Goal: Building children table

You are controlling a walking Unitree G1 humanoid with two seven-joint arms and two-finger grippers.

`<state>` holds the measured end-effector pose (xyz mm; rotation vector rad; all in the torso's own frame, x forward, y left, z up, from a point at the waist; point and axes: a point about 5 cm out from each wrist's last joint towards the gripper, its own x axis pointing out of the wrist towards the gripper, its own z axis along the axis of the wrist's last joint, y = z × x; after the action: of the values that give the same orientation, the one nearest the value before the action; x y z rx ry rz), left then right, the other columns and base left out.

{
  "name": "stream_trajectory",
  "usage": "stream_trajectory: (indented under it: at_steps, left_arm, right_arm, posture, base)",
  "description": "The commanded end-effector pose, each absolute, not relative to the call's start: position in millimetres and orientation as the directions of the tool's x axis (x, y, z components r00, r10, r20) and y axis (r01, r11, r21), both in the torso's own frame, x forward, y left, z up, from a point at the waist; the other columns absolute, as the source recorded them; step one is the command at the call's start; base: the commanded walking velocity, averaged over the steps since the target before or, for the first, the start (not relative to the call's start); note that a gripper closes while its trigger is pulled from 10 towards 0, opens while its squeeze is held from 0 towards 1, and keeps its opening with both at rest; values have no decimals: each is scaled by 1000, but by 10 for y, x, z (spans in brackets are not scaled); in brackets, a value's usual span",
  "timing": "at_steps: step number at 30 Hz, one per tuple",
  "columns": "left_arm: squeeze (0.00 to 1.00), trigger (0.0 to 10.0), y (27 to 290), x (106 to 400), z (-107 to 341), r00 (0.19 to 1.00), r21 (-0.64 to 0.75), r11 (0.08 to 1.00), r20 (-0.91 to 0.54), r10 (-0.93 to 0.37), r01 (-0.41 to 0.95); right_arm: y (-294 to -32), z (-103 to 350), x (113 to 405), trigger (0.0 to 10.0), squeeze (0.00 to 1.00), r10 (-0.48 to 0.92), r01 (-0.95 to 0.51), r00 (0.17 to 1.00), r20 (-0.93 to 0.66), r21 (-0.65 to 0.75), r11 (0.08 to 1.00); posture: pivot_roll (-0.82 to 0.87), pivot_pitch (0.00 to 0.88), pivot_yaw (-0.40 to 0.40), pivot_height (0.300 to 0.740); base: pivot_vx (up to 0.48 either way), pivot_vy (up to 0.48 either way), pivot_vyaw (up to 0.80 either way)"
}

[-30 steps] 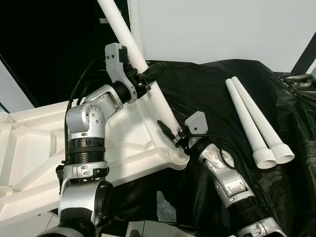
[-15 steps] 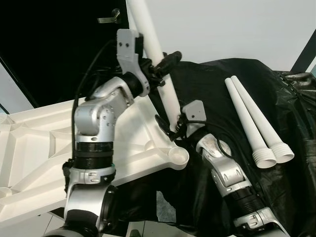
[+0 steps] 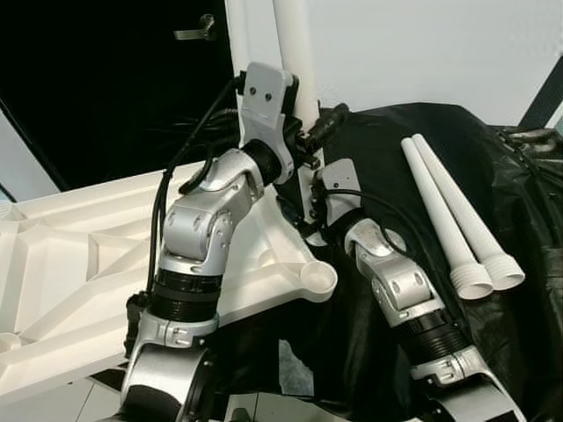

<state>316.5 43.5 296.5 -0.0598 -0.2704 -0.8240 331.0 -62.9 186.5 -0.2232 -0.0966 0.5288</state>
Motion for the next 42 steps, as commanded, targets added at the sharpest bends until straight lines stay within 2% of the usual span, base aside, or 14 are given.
stream_trajectory:
  at_steps: [1,8,9,11,12,13,17,22,23,26,27,32,33,42]
  left_arm:
    - [0,10000,363,3092,3004,608,78,651,289,-739,755]
    - [0,10000,286,3040,2985,587,62,627,287,-757,777]
    - [0,10000,267,3028,2977,582,62,620,284,-762,782]
    - [0,10000,265,3026,2976,582,61,620,284,-762,782]
    - [0,10000,261,3027,2976,581,62,619,284,-763,783]
    - [0,10000,258,3026,2974,580,63,619,283,-763,783]
    - [0,10000,245,3031,2967,578,67,617,281,-766,784]
    - [0,10000,238,3032,2960,579,72,618,278,-767,783]
    - [0,10000,235,3028,2955,577,76,616,277,-768,784]
    - [0,10000,227,3018,2936,564,54,598,273,-779,800]
    - [1000,10000,239,3024,2925,569,26,597,271,-776,802]
    - [1000,10000,318,3072,2901,605,-12,626,267,-750,780]
    - [0,10000,350,3077,2903,607,3,632,274,-746,775]
    - [0,10000,665,3083,2881,649,17,689,317,-691,725]
  right_arm:
    - [-577,1882,3303,10000,0,531,-511,847,14,-253,822]
    - [-559,1870,3286,10000,0,545,-521,839,-6,-303,798]
    - [-556,1878,3281,4157,0,548,-521,837,-2,-314,794]
    - [-556,1881,3280,4157,0,548,-521,836,-1,-315,793]
    - [-558,1892,3279,471,0,548,-518,837,3,-321,793]
    - [-559,1899,3277,0,0,547,-515,837,5,-326,792]
    - [-553,1927,3269,863,0,553,-513,833,15,-352,783]
    - [-549,1937,3261,314,0,553,-511,833,18,-357,782]
    - [-552,1937,3261,10000,0,549,-509,836,17,-350,786]
    - [-559,1932,3262,10000,0,537,-502,844,15,-332,799]
    - [-568,1929,3268,10000,0,525,-494,851,14,-317,809]
    - [-624,1904,3310,10000,0,463,-445,886,10,-260,857]
    - [-651,1898,3325,10000,0,440,-425,898,9,-242,872]
    - [-869,1862,3390,10000,0,301,-294,954,13,-162,942]
  posture:
    - [66,0,27,740]
    - [64,0,32,740]
    - [64,0,33,740]
    - [64,0,33,740]
    - [62,0,34,740]
    - [63,0,35,740]
    - [62,0,35,740]
    - [62,0,35,740]
    - [63,0,36,740]
    - [63,0,37,740]
    - [63,0,38,740]
    - [65,0,40,740]
    - [66,0,39,740]
    - [70,0,35,740]
  base:
    - [0,0,0]
    - [0,0,0]
    - [0,0,0]
    - [0,0,0]
    - [0,0,0]
    - [0,0,0]
    - [0,0,0]
    - [0,0,0]
    - [0,0,0]
    - [0,0,0]
    - [0,0,0]
    - [0,0,0]
    - [0,0,0]
    - [0,0,0]
